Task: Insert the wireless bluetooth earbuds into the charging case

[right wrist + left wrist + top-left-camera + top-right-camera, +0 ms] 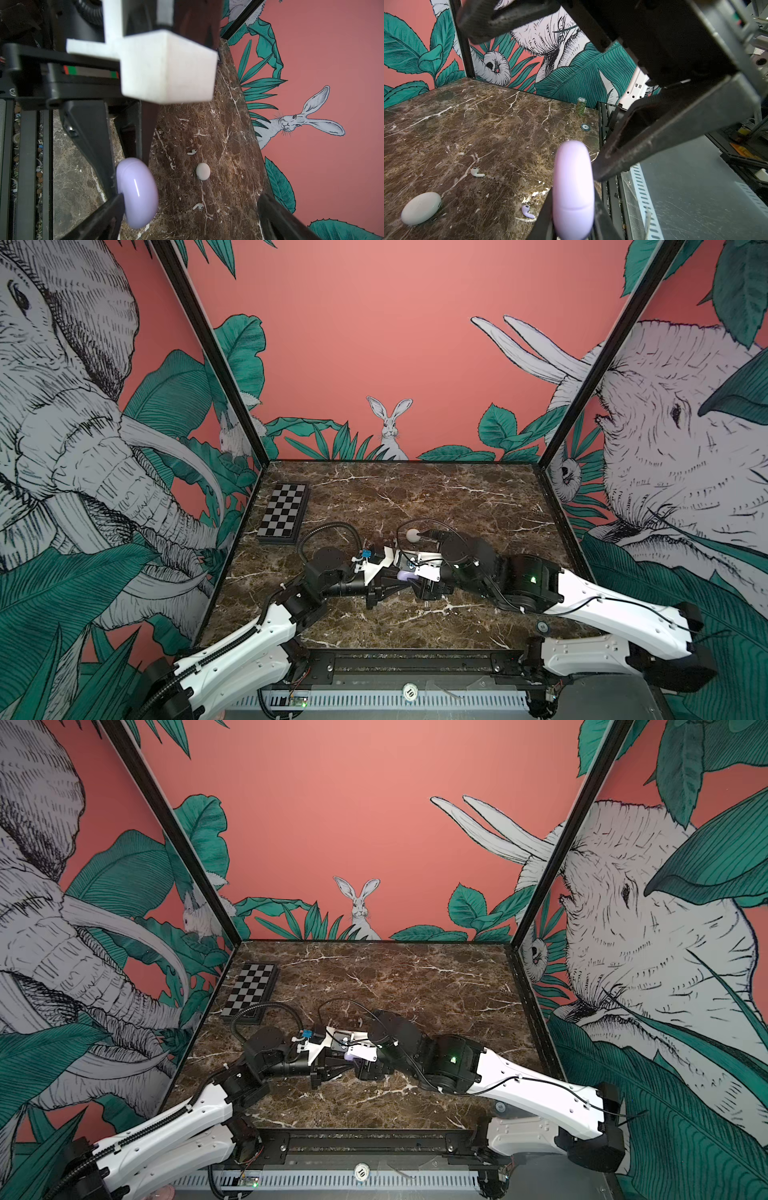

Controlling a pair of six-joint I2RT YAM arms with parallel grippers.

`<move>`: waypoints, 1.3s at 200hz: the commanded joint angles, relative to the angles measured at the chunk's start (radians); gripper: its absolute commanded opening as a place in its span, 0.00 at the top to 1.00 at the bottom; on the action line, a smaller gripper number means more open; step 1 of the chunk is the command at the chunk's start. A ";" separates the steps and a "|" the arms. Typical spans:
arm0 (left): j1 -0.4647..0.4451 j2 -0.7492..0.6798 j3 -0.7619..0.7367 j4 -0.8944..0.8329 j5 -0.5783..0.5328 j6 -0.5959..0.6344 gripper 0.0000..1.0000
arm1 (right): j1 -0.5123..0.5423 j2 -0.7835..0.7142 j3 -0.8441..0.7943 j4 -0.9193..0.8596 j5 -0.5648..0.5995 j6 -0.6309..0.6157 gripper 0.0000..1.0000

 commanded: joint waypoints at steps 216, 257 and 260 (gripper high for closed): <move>-0.020 -0.151 0.002 -0.161 -0.092 0.350 1.00 | -0.211 -0.135 0.003 0.141 0.014 0.476 0.02; -0.043 -0.217 0.011 -0.225 -0.237 0.458 1.00 | -0.335 -0.105 0.006 0.074 -0.094 0.677 0.02; -0.043 -0.221 0.011 -0.229 -0.244 0.466 1.00 | -0.344 -0.102 0.005 0.070 -0.106 0.690 0.02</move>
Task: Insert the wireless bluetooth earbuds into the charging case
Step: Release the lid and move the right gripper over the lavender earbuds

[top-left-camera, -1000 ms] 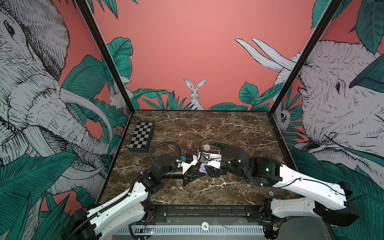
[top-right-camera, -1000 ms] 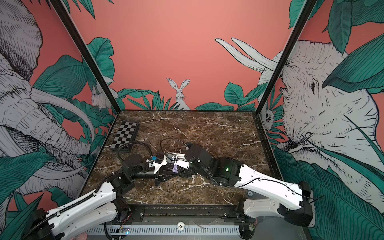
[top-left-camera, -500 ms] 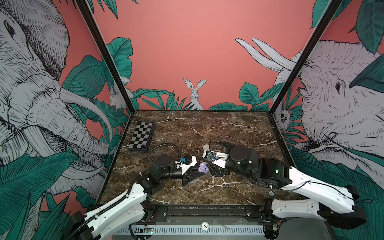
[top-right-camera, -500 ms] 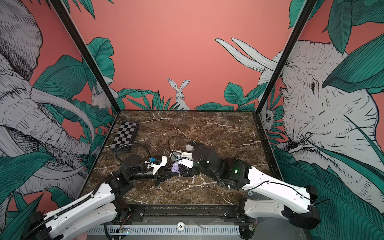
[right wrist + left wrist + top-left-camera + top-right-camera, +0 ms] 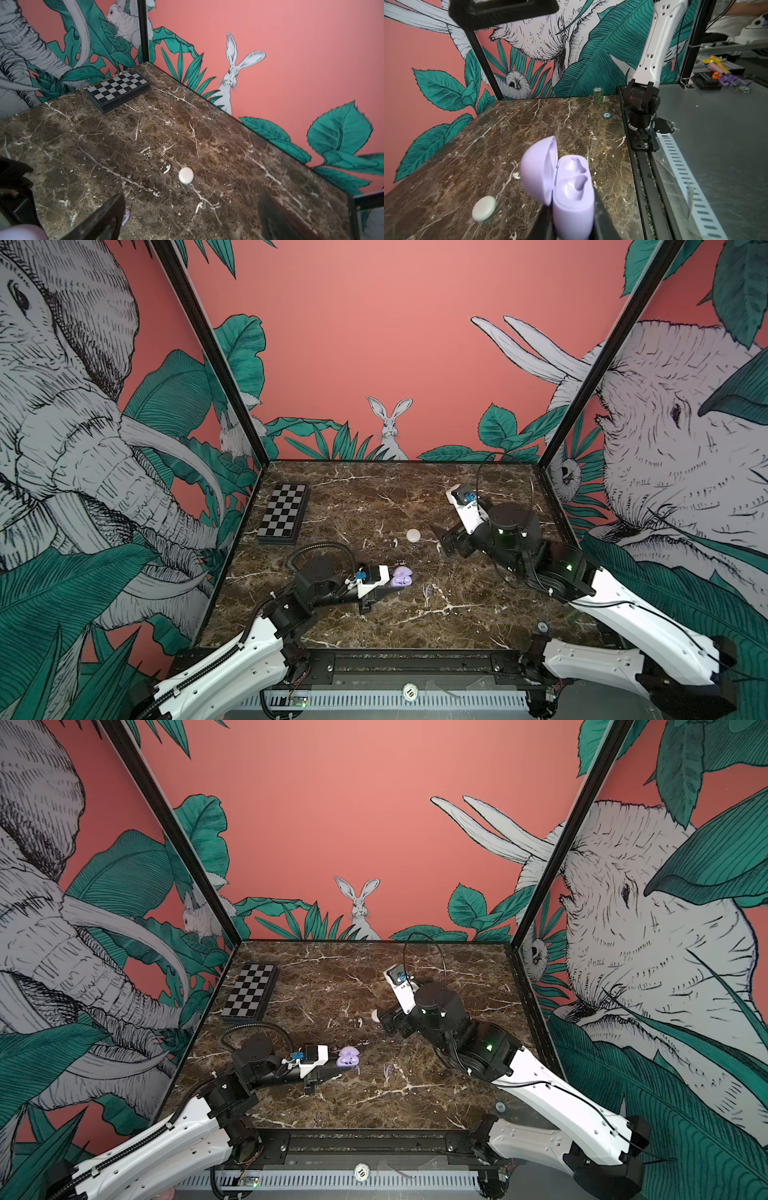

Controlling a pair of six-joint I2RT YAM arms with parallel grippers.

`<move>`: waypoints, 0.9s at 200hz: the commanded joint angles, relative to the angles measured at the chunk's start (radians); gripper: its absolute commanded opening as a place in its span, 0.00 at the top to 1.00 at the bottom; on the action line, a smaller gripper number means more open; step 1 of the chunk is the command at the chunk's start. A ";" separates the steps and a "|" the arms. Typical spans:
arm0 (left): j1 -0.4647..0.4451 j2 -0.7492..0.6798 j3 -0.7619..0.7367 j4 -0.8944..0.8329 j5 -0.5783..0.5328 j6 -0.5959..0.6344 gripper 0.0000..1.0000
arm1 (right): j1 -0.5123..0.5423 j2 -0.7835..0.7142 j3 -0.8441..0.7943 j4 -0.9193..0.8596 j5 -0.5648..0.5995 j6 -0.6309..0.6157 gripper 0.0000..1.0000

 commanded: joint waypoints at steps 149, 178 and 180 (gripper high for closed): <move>-0.054 -0.089 0.054 -0.345 -0.133 0.357 1.00 | -0.130 0.197 -0.175 -0.140 -0.245 0.747 0.16; -0.063 -0.142 -0.037 -0.193 -0.198 0.303 1.00 | -0.131 0.267 -0.165 -0.198 -0.270 0.775 0.19; -0.063 -0.142 -0.037 -0.190 -0.200 0.300 1.00 | -0.131 0.269 -0.166 -0.198 -0.274 0.777 0.20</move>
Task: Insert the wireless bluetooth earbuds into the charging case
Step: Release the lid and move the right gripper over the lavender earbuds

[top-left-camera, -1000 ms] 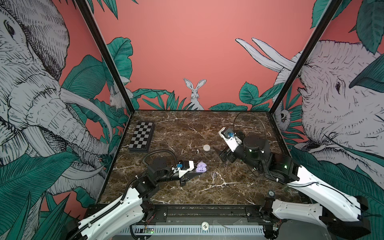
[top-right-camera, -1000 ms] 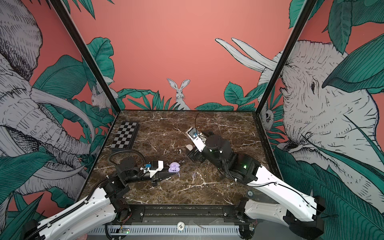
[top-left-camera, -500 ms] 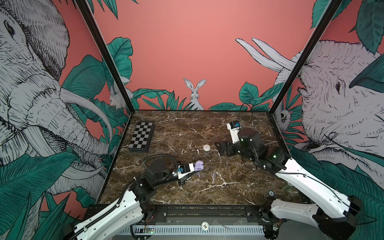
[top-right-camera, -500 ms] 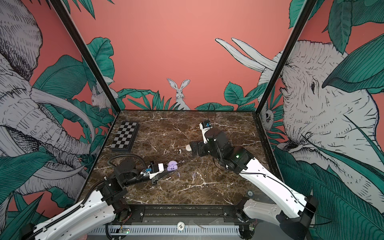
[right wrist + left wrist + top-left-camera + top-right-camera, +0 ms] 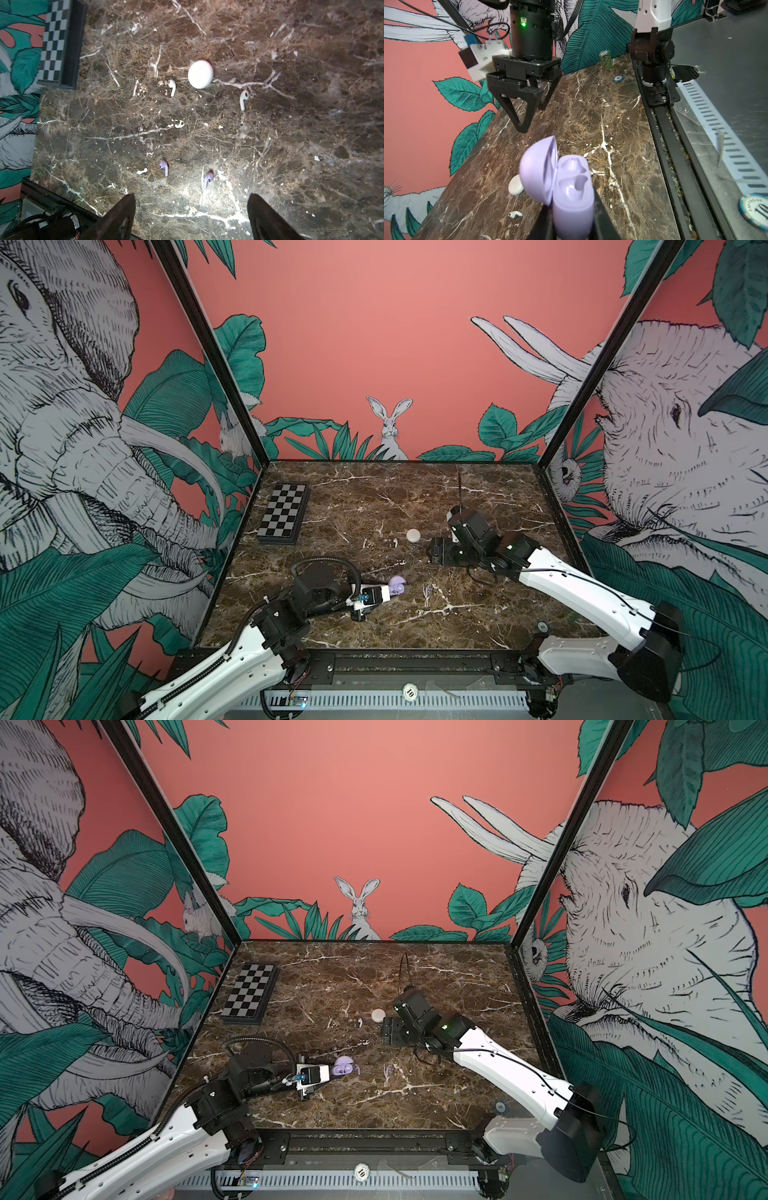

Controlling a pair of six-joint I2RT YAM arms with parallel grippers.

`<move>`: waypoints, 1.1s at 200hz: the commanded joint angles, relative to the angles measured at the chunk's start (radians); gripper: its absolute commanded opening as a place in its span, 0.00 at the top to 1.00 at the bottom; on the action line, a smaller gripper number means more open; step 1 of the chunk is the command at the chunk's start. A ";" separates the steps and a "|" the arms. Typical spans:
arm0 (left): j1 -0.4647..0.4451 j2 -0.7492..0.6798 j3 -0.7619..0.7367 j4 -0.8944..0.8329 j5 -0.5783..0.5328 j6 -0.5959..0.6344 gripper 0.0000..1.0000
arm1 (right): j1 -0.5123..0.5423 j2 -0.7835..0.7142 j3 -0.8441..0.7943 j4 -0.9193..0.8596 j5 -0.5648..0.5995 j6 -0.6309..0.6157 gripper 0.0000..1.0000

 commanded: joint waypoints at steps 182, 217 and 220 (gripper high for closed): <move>-0.009 0.077 -0.032 0.175 0.011 -0.084 1.00 | 0.043 0.317 0.008 0.014 -0.118 0.089 0.40; -0.009 0.066 -0.038 0.174 0.001 -0.083 1.00 | 0.049 0.358 0.005 0.014 -0.084 0.087 0.46; -0.009 0.067 -0.038 0.174 0.002 -0.084 1.00 | 0.049 0.360 0.004 0.016 -0.086 0.087 0.47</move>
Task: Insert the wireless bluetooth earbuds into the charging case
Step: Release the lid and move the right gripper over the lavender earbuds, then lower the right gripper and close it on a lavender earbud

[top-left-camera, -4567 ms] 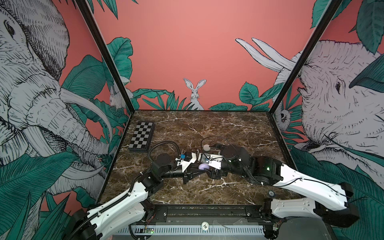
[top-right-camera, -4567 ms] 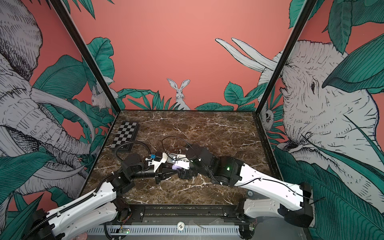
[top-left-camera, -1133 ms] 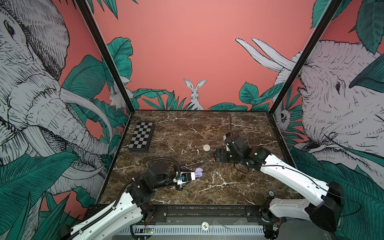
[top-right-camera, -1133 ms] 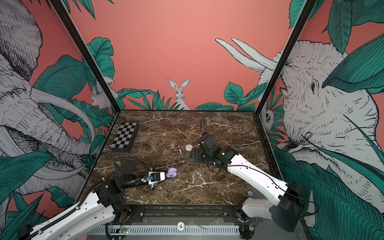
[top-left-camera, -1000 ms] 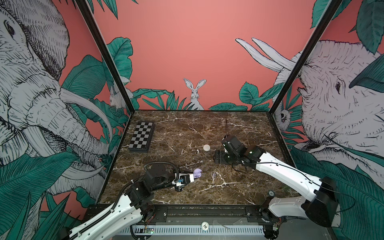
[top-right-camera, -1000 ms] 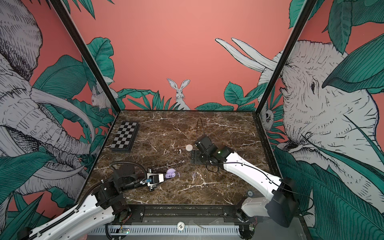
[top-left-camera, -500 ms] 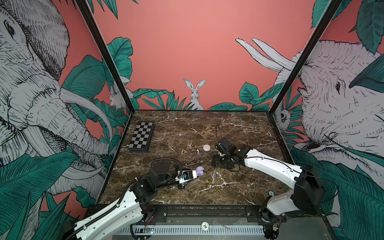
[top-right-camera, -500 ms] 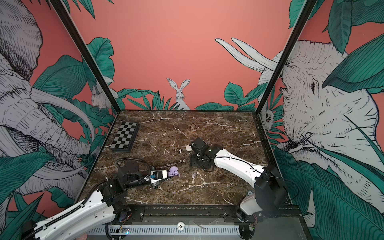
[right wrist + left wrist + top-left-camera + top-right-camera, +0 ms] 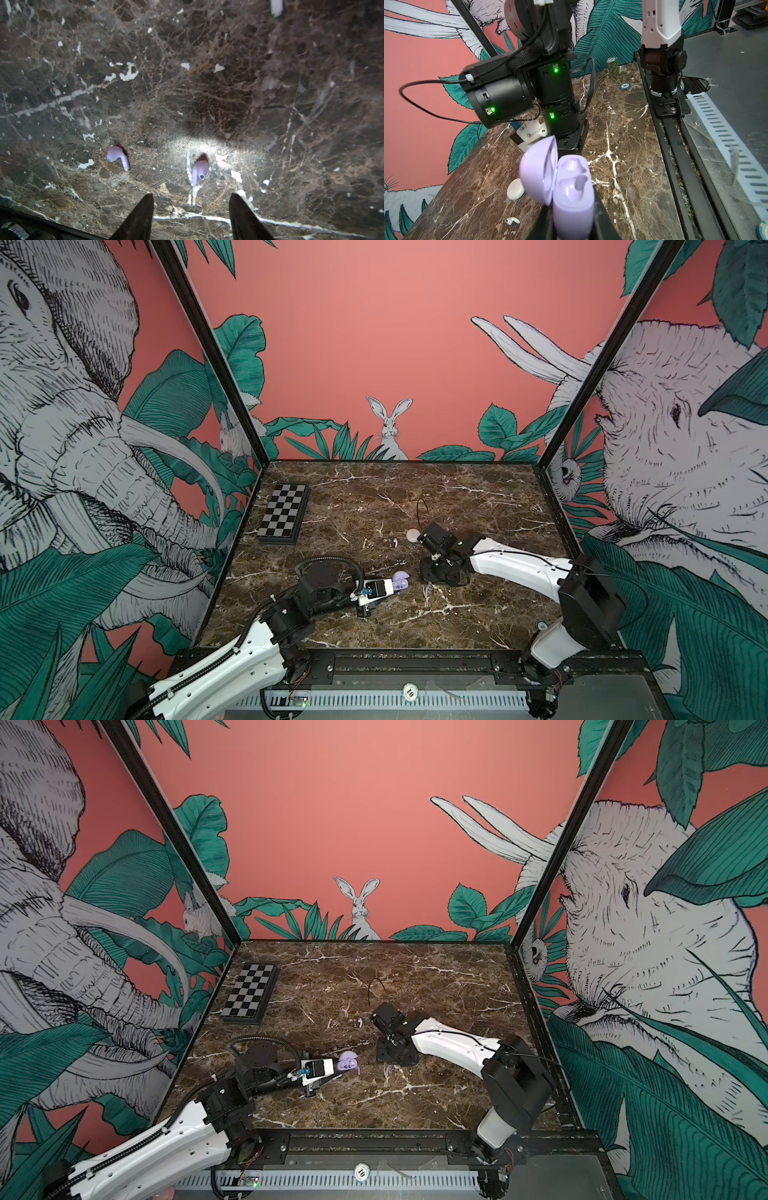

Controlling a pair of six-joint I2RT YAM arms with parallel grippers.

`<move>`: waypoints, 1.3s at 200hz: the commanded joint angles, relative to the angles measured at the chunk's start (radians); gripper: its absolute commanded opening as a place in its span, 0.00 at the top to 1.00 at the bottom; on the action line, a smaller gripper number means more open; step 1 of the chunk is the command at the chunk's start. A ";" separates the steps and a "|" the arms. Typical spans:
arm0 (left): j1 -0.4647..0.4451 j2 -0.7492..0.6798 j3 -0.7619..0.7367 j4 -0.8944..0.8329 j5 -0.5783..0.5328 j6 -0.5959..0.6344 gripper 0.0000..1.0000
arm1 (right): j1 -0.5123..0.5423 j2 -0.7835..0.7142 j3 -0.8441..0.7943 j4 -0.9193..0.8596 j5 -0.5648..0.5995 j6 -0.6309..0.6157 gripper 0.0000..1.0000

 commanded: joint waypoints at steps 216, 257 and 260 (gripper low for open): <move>-0.006 0.007 -0.007 0.026 0.032 0.001 1.00 | 0.045 0.161 0.091 -0.078 0.086 0.024 0.65; -0.006 0.005 -0.006 0.022 0.031 0.002 1.00 | 0.050 0.187 0.114 -0.105 0.096 0.021 0.66; -0.006 0.004 -0.007 0.022 0.032 0.001 1.00 | 0.050 0.186 0.114 -0.105 0.096 0.022 0.67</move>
